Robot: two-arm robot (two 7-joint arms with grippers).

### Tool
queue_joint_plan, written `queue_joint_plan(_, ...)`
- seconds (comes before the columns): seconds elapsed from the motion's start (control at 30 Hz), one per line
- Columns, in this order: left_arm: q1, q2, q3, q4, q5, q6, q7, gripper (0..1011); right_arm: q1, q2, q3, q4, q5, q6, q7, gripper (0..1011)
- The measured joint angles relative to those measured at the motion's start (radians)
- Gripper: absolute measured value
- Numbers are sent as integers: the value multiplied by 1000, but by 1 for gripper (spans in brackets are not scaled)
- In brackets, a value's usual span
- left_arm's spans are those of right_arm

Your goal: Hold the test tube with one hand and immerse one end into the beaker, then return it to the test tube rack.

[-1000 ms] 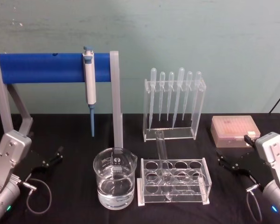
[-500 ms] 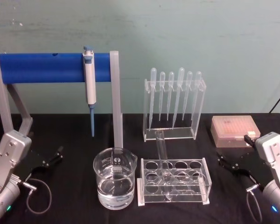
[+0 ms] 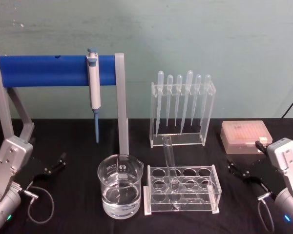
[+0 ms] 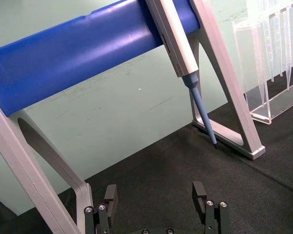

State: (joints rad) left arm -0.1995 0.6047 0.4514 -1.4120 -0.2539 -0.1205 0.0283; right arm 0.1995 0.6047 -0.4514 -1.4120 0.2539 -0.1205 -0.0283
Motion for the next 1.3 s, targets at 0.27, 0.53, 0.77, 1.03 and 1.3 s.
queue_joint_plan(0.27, 0, 0, 0, 0, 0, 0, 0, 1000, 0, 0, 0, 0, 0, 0, 0, 1002)
queue_joint_plan(0.53, 0, 0, 0, 0, 0, 0, 0, 1000, 0, 0, 0, 0, 0, 0, 0, 1000)
queue_joint_plan(0.77, 0, 0, 0, 0, 0, 0, 0, 1000, 0, 0, 0, 0, 0, 0, 0, 1000)
queue_joint_plan(1.03, 0, 0, 0, 0, 0, 0, 0, 1000, 0, 0, 0, 0, 0, 0, 0, 1000)
queue_joint_plan(1.3, 0, 0, 0, 0, 0, 0, 0, 1000, 0, 0, 0, 0, 0, 0, 0, 1002)
